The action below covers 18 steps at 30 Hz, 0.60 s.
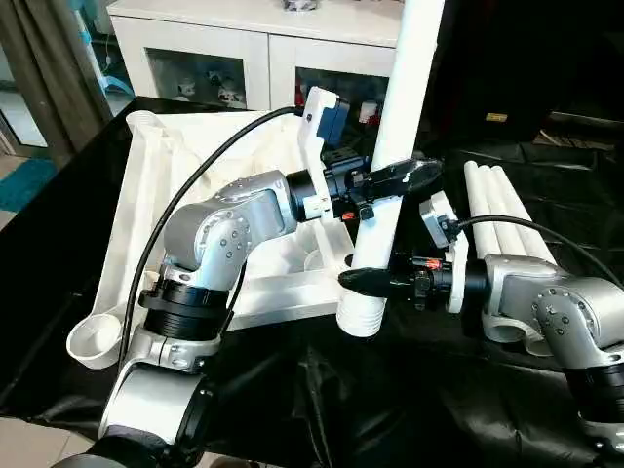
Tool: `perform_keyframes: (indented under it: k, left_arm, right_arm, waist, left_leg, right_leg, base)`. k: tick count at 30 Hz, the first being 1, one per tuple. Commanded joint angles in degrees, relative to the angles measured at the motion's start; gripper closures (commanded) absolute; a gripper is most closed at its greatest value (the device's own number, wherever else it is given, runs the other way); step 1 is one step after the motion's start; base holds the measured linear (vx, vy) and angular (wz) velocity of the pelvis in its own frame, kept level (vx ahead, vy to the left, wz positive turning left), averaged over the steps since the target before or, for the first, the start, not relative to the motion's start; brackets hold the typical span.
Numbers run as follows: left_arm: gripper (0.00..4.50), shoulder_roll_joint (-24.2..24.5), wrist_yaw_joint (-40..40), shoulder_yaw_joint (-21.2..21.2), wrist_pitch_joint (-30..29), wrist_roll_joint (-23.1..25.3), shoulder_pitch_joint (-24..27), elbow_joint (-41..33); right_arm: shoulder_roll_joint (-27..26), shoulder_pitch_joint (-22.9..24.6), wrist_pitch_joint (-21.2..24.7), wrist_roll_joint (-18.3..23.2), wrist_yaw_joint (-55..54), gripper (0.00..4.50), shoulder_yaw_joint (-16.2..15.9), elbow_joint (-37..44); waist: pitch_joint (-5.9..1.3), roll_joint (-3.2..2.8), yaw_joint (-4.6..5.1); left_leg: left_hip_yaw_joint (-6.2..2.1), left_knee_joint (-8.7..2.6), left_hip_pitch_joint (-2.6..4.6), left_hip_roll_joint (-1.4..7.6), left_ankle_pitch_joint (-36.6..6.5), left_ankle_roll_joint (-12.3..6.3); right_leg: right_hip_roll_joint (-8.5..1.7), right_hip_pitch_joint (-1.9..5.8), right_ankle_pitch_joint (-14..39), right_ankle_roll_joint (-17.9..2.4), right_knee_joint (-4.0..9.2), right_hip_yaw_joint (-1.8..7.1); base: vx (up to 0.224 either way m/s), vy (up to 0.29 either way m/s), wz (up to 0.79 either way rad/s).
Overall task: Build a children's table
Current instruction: Pick table leg
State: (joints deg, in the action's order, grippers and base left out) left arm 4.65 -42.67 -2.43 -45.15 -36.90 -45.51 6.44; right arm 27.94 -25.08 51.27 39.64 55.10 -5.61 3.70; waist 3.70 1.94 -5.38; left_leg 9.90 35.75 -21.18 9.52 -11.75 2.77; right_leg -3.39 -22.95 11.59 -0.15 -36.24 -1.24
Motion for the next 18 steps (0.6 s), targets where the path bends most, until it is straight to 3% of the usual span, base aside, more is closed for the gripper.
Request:
perform_keyframes:
  k: [1,3,8,9,12,14,15,17,18]
  left_arm:
    - [2.34,-0.6,1.4,0.7,0.1,-0.3,-0.8,-0.6]
    - [1.99,-1.2,2.1,1.9,0.4,-0.8,-1.0,0.3]
    - [1.66,-3.0,3.6,5.2,4.4,-1.7,-0.7,1.0]
    - [1.55,-4.6,4.7,9.0,7.7,-3.9,-0.7,1.4]
    - [1.49,-6.8,7.3,16.6,12.5,-9.2,-1.6,1.4]
    - [1.49,-6.1,7.3,18.7,12.4,-11.0,-1.7,0.7]
    - [1.49,-5.1,6.4,18.7,12.0,-10.8,-1.4,0.2]
    - [1.49,1.8,-1.3,12.5,12.1,-3.9,1.7,-2.4]
    - [1.49,6.4,-5.7,6.8,13.6,1.7,4.1,-3.3]
  right_arm:
    - [0.2,0.3,0.4,0.5,0.0,2.57,0.7,-0.1]
    - [0.1,0.6,-0.2,0.3,-0.1,2.57,0.9,-0.2]
    - [-0.8,0.8,-1.8,0.0,-1.0,2.59,2.1,-0.8]
    - [-1.5,0.7,-2.7,-0.1,-1.7,2.59,3.0,-1.2]
    - [-2.5,0.5,-4.4,-0.3,-3.0,2.59,4.7,-1.7]
    - [-3.1,0.4,-6.2,-1.1,-4.1,2.59,5.5,-2.0]
    - [-3.4,0.2,-7.3,-1.8,-5.1,2.59,5.9,-2.5]
    - [-3.9,-0.5,-12.1,-5.6,-8.4,2.6,6.2,-4.4]
    - [-4.3,-1.2,-13.9,-7.4,-10.6,2.6,6.5,-5.8]
  waist:
    - [-4.33,0.9,-0.23]
    - [-4.35,0.94,-0.27]
    - [-4.38,1.0,-0.28]
    - [-4.36,0.8,-0.31]
    - [-4.4,0.96,-0.27]
    - [-4.41,0.85,-0.3]
    - [-4.36,0.89,-0.21]
    - [-4.36,0.65,-0.13]
    - [-4.34,0.45,0.0]
  left_leg:
    - [-0.74,-3.75,0.37,3.0,-0.3,-3.69]
    - [-0.74,-3.73,0.37,2.96,-0.4,-3.71]
    - [-0.76,-3.71,0.26,2.95,-0.2,-3.93]
    - [-0.79,-3.71,0.3,2.95,-0.6,-3.88]
    - [-0.75,-3.66,0.12,2.84,-1.2,-3.65]
    - [-0.82,-3.68,0.17,2.8,-1.3,-3.78]
    - [-0.79,-3.72,0.3,2.82,-1.3,-3.86]
    - [-0.99,-3.95,0.38,2.99,-0.5,-3.83]
    - [-0.76,-3.92,0.67,2.99,-0.3,-3.38]
  right_leg:
    - [-4.35,3.61,0.4,-15.6,3.37,2.15]
    - [-4.38,3.68,0.4,-15.7,3.4,2.14]
    - [-4.42,3.75,-0.1,-16.0,3.42,2.12]
    - [-4.42,3.74,0.0,-16.1,3.44,2.11]
    - [-4.51,3.9,-0.4,-16.8,3.53,2.09]
    - [-4.34,3.84,-0.8,-16.7,3.37,2.04]
    - [-4.26,3.65,-0.3,-16.2,3.42,2.02]
    - [-4.34,3.29,1.6,-14.3,3.41,1.96]
    - [-4.17,3.06,2.1,-13.8,3.42,1.99]
  base:
    - [0.0,0.0,0.0]
    - [0.0,0.0,0.0]
    - [0.0,0.0,0.0]
    - [0.0,0.0,0.0]
    - [0.0,0.0,0.0]
    - [0.0,0.0,0.0]
    - [0.0,0.0,0.0]
    - [0.0,0.0,0.0]
    - [0.0,0.0,0.0]
